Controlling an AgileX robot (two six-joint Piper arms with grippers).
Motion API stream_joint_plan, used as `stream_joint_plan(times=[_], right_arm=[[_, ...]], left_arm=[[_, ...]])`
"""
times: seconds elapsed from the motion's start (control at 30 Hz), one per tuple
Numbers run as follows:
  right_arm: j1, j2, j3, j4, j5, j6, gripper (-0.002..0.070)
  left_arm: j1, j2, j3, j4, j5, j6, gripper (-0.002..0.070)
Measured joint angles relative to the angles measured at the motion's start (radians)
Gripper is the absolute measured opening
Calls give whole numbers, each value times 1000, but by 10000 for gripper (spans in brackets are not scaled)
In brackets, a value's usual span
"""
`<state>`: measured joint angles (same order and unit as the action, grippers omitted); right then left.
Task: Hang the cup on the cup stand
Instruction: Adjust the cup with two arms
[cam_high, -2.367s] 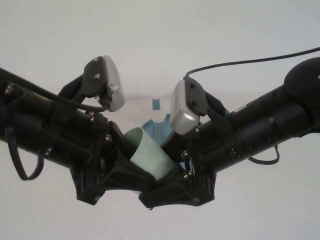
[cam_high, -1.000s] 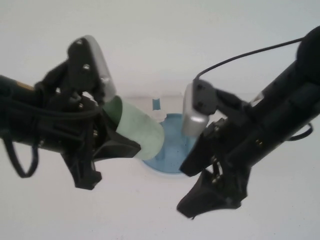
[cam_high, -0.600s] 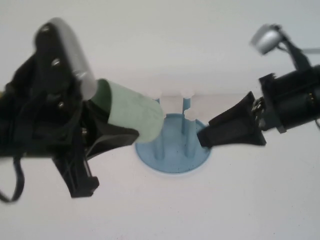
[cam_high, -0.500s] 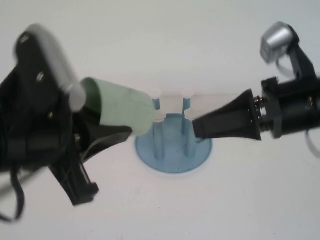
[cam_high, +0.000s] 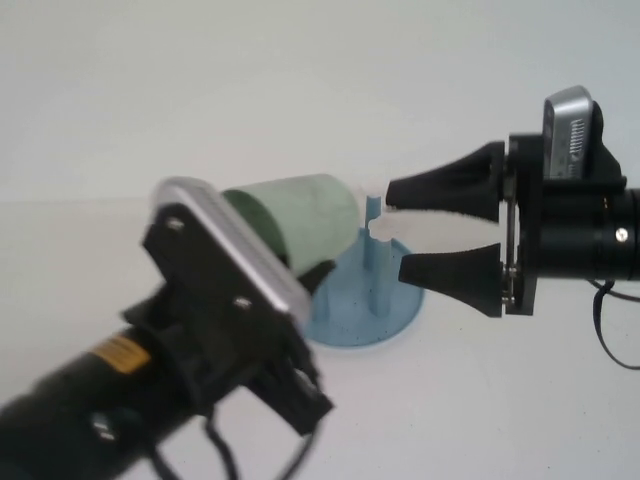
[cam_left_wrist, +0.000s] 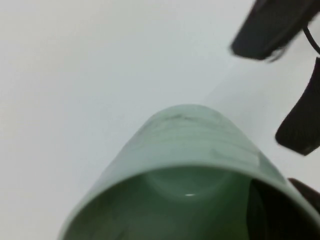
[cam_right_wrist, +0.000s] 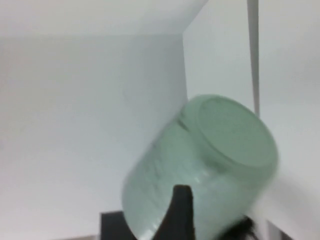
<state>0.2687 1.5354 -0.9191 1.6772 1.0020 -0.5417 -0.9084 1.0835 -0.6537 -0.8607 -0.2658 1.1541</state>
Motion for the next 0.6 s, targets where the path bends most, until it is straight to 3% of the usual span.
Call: stream_joint_plan(times=[0.2,0.6], right_arm=[[0,0,-49,3,-55,162,649],[-2,14,-72,6,-76,179,648]], left_arm=[[-71,120,0,-4,-154,25,1],[-131,253,-80,13,-305,62,11]])
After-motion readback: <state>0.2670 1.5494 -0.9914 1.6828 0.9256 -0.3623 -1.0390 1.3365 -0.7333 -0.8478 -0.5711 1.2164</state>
